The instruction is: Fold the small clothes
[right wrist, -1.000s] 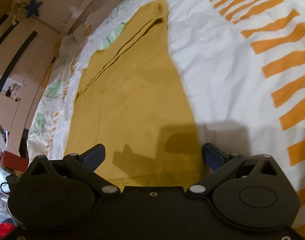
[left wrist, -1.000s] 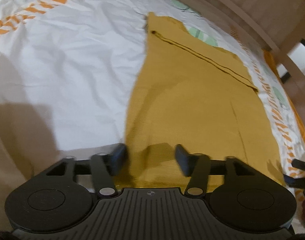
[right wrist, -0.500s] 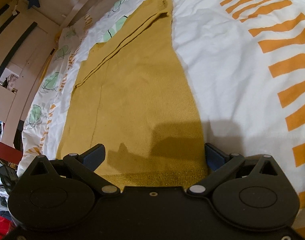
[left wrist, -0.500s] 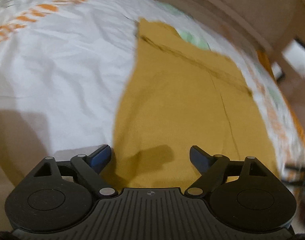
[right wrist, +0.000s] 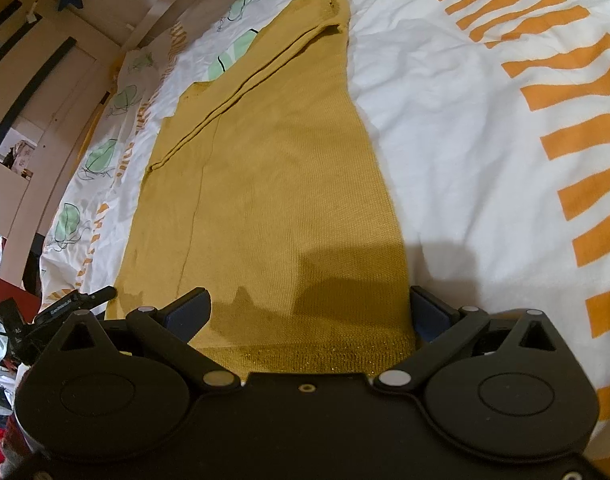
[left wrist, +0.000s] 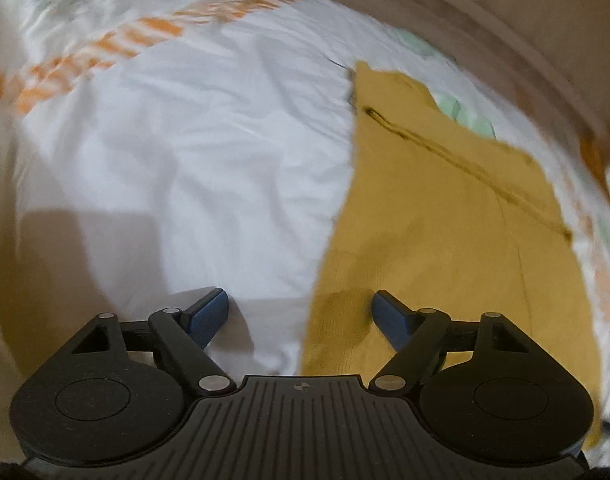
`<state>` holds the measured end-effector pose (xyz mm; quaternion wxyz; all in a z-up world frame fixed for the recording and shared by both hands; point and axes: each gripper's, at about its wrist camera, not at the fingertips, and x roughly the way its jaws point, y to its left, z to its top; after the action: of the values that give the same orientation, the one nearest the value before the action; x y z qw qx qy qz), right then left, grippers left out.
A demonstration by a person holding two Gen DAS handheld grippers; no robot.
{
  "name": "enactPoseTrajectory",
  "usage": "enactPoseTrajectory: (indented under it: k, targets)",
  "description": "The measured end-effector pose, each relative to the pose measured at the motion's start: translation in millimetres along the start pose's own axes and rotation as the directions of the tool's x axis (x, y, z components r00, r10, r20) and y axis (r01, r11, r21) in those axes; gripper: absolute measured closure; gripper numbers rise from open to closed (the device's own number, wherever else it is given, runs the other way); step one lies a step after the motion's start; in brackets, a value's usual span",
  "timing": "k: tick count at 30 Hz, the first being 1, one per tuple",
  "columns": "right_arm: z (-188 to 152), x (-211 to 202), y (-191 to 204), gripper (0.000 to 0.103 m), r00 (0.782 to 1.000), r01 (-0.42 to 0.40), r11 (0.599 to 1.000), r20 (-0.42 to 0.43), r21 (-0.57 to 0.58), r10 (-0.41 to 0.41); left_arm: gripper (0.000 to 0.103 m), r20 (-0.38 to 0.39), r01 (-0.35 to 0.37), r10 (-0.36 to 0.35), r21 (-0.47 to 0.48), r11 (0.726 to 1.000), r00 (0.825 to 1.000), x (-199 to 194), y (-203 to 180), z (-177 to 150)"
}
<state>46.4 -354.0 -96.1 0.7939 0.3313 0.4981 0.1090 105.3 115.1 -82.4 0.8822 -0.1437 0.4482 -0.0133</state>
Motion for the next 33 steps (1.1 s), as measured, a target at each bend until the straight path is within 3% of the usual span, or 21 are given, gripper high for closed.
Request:
enactPoseTrajectory:
  k: [5, 6, 8, 9, 12, 17, 21, 26, 33]
  targets:
    - [-1, 1, 4, 0.000, 1.000, 0.013, 1.000, -0.002, -0.020, -0.013, 0.028, -0.033, 0.051, -0.046, 0.180, 0.982, 0.998, 3, -28, -6]
    - [-1, 1, 3, 0.000, 1.000, 0.013, 1.000, -0.002, -0.020, -0.013, 0.037, -0.034, 0.096, -0.091, 0.187, 0.978, 0.995, 1, -30, -7]
    - [-1, 1, 3, 0.000, 1.000, 0.009, 1.000, 0.000, -0.015, -0.009, 0.046, -0.071, 0.224, -0.216, 0.136, 0.965, 0.974, -4, -28, -9]
    - [-1, 1, 3, 0.000, 1.000, 0.006, 1.000, 0.001, -0.012, -0.006, 0.046, -0.078, 0.272, -0.265, 0.094, 0.958, 0.961, -8, -25, -8]
    - [-1, 1, 3, 0.000, 1.000, 0.003, 1.000, 0.002, -0.009, -0.003, 0.046, 0.003, 0.317, -0.318, 0.025, 0.948, 0.948, -28, -14, -1]
    - [-1, 2, 4, 0.000, 1.000, 0.012, 1.000, -0.001, -0.022, -0.012, 0.046, 0.057, 0.267, -0.267, 0.013, 0.964, 0.962, -48, 4, 5]
    - [-1, 2, 4, 0.000, 1.000, 0.012, 1.000, -0.001, -0.023, -0.012, 0.046, -0.037, 0.184, -0.184, 0.006, 0.983, 0.982, -37, 8, 4]
    - [-1, 2, 2, 0.000, 1.000, -0.001, 1.000, 0.003, -0.008, 0.001, 0.046, -0.152, 0.169, -0.157, 0.073, 0.983, 0.976, -24, 3, -11]
    - [-1, 2, 0, 0.000, 1.000, -0.007, 1.000, 0.008, 0.005, 0.007, 0.046, -0.172, 0.169, -0.149, 0.108, 0.980, 0.974, -13, -4, -22]
